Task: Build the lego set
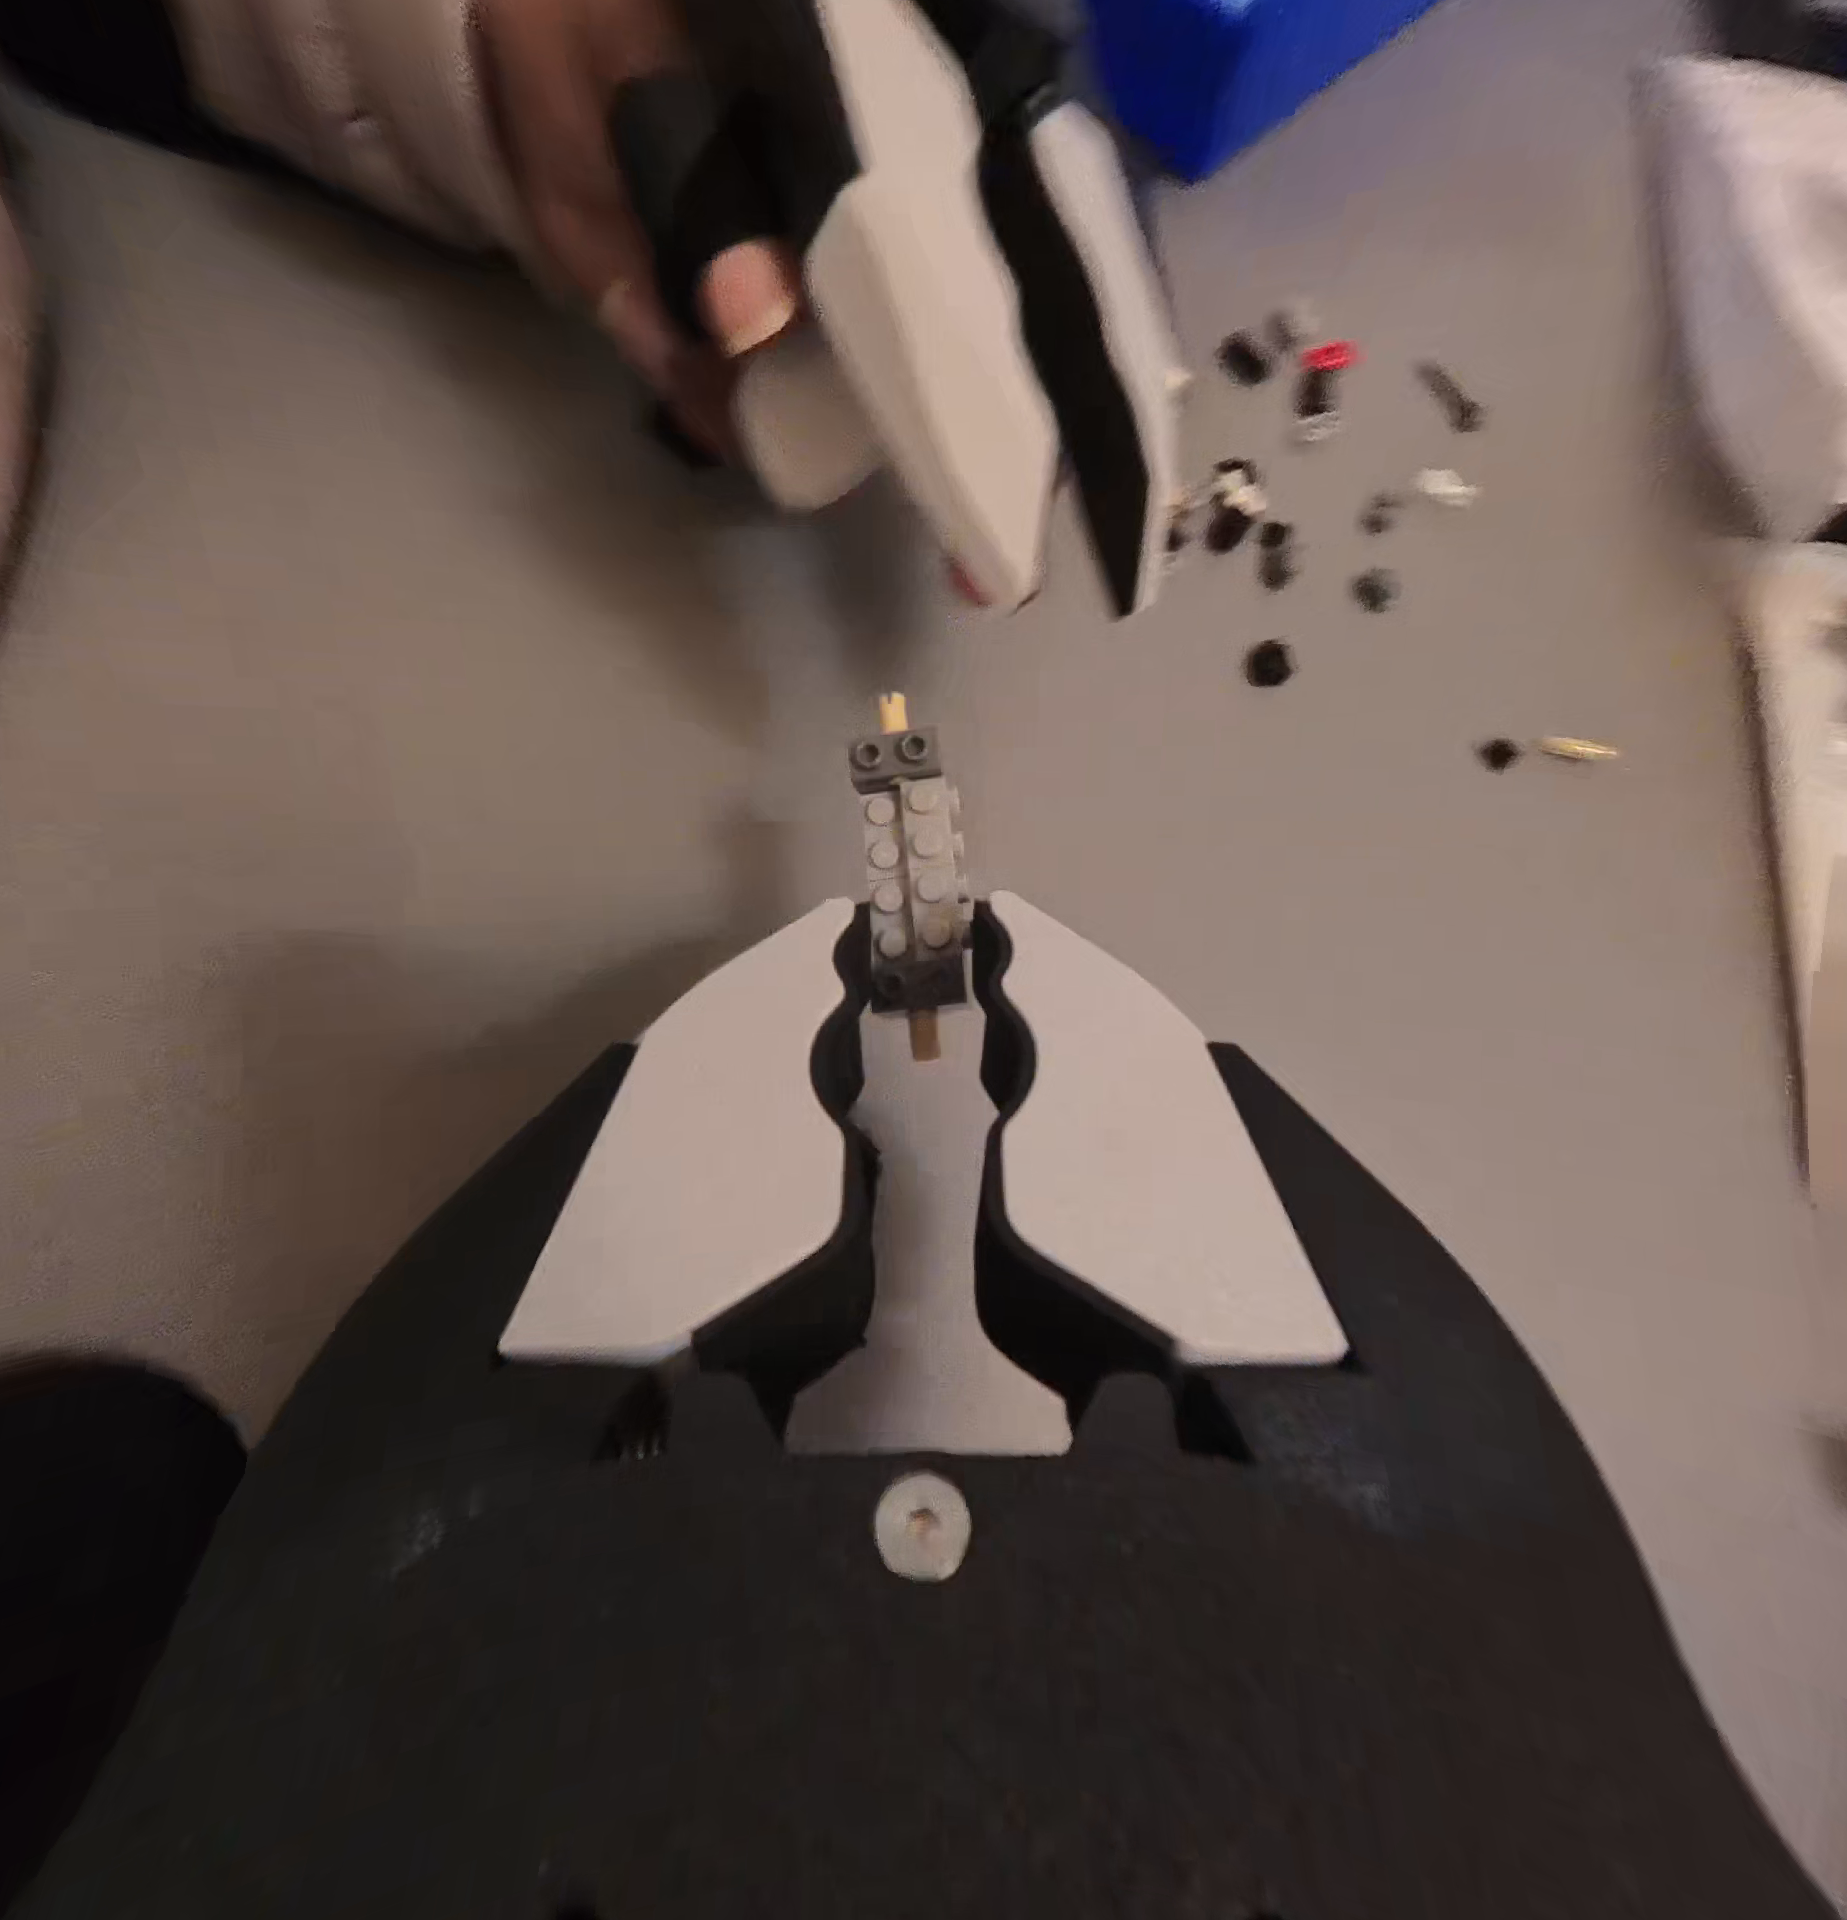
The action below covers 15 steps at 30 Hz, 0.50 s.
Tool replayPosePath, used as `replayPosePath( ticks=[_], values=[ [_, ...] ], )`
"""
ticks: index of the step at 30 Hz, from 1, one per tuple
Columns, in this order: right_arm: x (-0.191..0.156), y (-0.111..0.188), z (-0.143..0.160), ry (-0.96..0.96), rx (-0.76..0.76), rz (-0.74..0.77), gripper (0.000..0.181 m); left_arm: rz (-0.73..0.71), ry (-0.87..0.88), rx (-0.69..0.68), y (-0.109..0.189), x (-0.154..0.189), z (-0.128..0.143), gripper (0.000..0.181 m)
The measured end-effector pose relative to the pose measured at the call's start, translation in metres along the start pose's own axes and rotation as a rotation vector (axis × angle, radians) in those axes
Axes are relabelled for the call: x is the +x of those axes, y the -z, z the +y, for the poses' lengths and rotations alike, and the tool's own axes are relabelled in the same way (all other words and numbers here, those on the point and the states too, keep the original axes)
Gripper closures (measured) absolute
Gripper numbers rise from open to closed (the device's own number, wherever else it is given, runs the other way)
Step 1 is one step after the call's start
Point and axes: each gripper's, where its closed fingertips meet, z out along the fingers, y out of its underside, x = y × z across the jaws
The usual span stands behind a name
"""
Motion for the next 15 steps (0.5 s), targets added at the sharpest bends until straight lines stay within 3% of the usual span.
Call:
replayPosePath(
  ticks=[7, 15],
  values=[
    [-0.013, -0.032, 0.034, 0.194, -0.262, -0.301, 0.163, -0.005, -0.085, -0.177, -0.002, -0.013, 0.022, 0.162],
    [-0.001, -0.040, 0.040, 0.172, -0.259, -0.270, 0.163, -0.001, -0.205, -0.244, -0.005, -0.009, 0.033, 0.164]
  ],
)
